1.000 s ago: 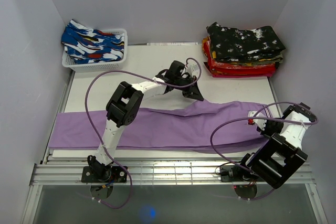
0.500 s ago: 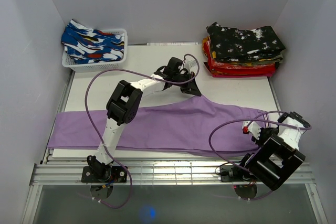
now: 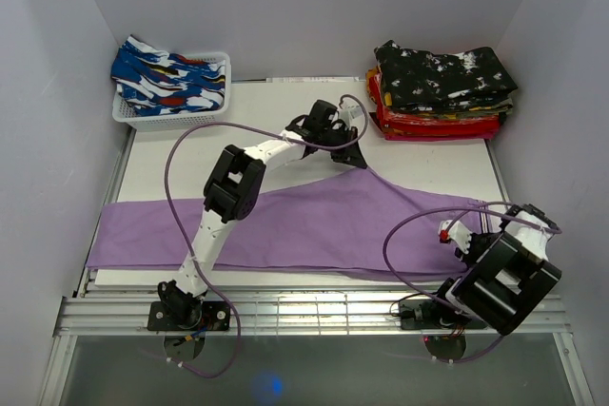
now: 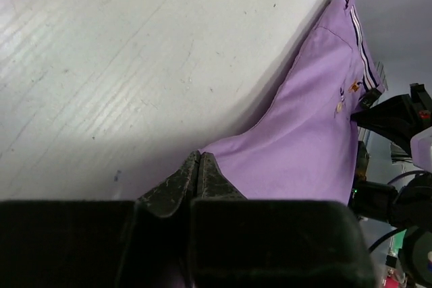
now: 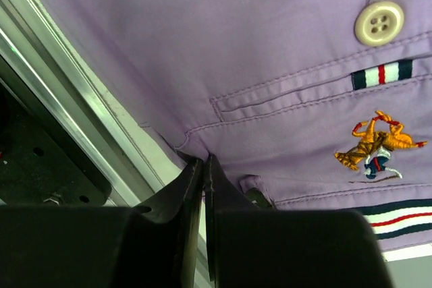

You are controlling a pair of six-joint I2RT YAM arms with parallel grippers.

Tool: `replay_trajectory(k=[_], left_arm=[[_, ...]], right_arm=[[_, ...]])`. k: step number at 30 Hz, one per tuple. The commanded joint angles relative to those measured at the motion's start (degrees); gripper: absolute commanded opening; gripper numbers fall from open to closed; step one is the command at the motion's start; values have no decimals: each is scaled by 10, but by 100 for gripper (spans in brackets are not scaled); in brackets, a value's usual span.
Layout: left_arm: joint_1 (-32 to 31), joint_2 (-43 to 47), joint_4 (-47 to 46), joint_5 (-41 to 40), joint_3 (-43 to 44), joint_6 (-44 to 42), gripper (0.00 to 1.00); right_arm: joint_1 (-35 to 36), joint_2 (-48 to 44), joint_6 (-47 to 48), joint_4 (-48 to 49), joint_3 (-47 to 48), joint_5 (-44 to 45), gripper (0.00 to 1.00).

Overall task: Fold and stack the trousers
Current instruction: Fold the trousers

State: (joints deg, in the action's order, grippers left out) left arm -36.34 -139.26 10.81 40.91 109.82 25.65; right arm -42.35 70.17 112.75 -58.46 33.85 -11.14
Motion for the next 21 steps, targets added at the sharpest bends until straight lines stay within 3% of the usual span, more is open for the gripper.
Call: replay_trajectory(k=[1, 2, 3, 6, 7, 8, 10, 11, 12, 14, 17, 21], left_arm=[[30, 0, 15, -48, 62, -66, 14], [32, 0, 20, -51, 68, -75, 25], [39, 5, 25, -52, 70, -93, 44], [63, 38, 54, -50, 63, -119, 69], [71, 63, 76, -41, 57, -125, 72], [88, 78, 90, -37, 41, -137, 83], [107, 110, 129, -21, 17, -153, 85], [116, 147, 145, -12, 4, -165, 86], [136, 166, 167, -7, -21, -178, 89], [169, 230, 226, 4, -54, -223, 91], [222, 316, 306, 15, -136, -298, 92], [293, 397, 429, 9, -248, -401, 92]], right_arm=[[-1, 54, -10, 125, 1, 46, 8], [1, 61, -19, 126, 17, 44, 8], [4, 67, -30, 126, 24, 43, 8], [12, 91, -64, 129, 46, 46, 8], [13, 94, -75, 133, 48, 48, 8], [13, 102, -79, 141, 53, 56, 8], [13, 107, -82, 135, 63, 60, 9], [13, 109, -81, 108, 72, 56, 15], [13, 107, -82, 93, 92, 52, 31], [13, 105, -99, 54, 118, 24, 50], [12, 113, -132, -32, 200, -22, 93], [26, 135, -176, -140, 324, -104, 91]])
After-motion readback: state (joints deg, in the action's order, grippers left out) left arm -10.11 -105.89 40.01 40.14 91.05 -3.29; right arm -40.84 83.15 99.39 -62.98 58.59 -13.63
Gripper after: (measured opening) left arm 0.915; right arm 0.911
